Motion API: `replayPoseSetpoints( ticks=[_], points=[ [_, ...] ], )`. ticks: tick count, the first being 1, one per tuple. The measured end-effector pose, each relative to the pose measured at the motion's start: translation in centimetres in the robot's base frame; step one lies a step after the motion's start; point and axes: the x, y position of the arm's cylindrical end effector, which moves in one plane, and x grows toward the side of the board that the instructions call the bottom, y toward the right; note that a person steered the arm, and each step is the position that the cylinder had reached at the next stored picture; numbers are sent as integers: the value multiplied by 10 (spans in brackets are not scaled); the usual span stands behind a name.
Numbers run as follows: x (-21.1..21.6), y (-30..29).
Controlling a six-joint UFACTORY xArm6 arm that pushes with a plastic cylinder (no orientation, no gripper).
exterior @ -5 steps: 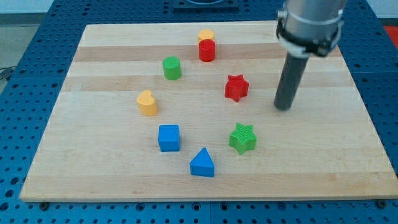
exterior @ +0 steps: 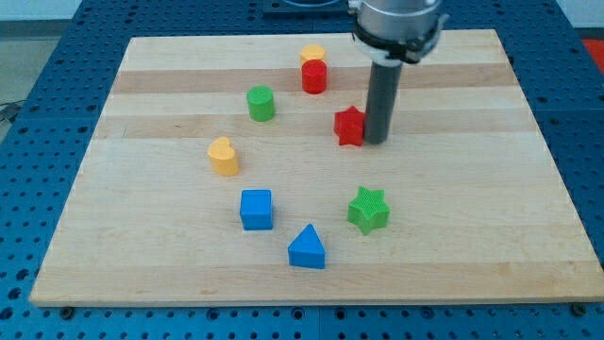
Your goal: Place the red star right to the green circle
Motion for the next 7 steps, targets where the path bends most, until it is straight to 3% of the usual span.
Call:
replayPoseSetpoints(
  ticks=[2,4,7],
  points=[
    [-2,-8],
    [-42,-12],
    [-27,-3]
  ],
)
